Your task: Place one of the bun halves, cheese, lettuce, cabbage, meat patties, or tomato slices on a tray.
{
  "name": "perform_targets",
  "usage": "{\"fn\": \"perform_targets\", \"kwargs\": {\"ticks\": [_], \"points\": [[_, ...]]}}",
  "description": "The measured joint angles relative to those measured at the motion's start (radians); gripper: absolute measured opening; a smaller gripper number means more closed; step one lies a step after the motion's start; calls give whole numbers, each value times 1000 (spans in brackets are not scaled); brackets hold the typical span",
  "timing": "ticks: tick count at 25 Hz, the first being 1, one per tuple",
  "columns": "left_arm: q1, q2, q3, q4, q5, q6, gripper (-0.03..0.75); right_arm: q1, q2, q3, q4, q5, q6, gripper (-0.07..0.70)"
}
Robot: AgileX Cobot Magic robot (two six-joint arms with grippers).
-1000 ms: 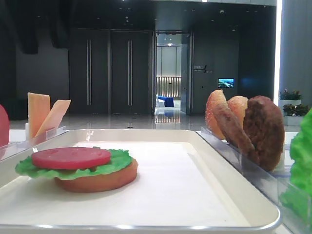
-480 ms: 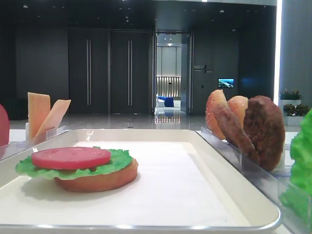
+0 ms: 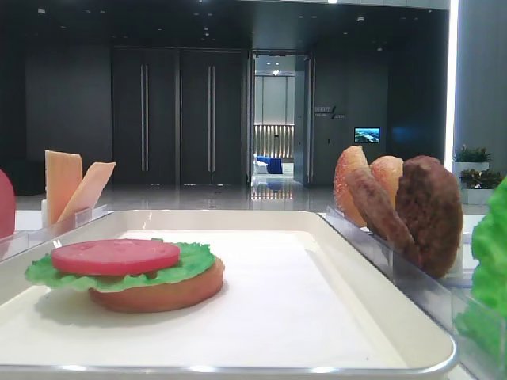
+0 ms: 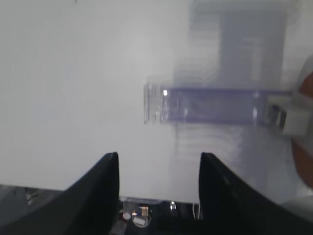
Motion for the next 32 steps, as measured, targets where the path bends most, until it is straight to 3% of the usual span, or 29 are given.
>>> {"fn": "perform_targets", "kwargs": {"ticks": [4,7,17,24,32], "points": [[0,-145,151,-57,-12,-1,401,0,0,0,0,0,0,423],[0,-264,202,-98,-15,-1,401,0,0,0,0,0,0,423],[1,-777,213,-115,4,15,400,0,0,0,0,0,0,423],[1,-1138,213,-130,21,92,400,0,0,0,0,0,0,423],[1,-1174,213,-179,33,163,400,0,0,0,0,0,1,423]]}}
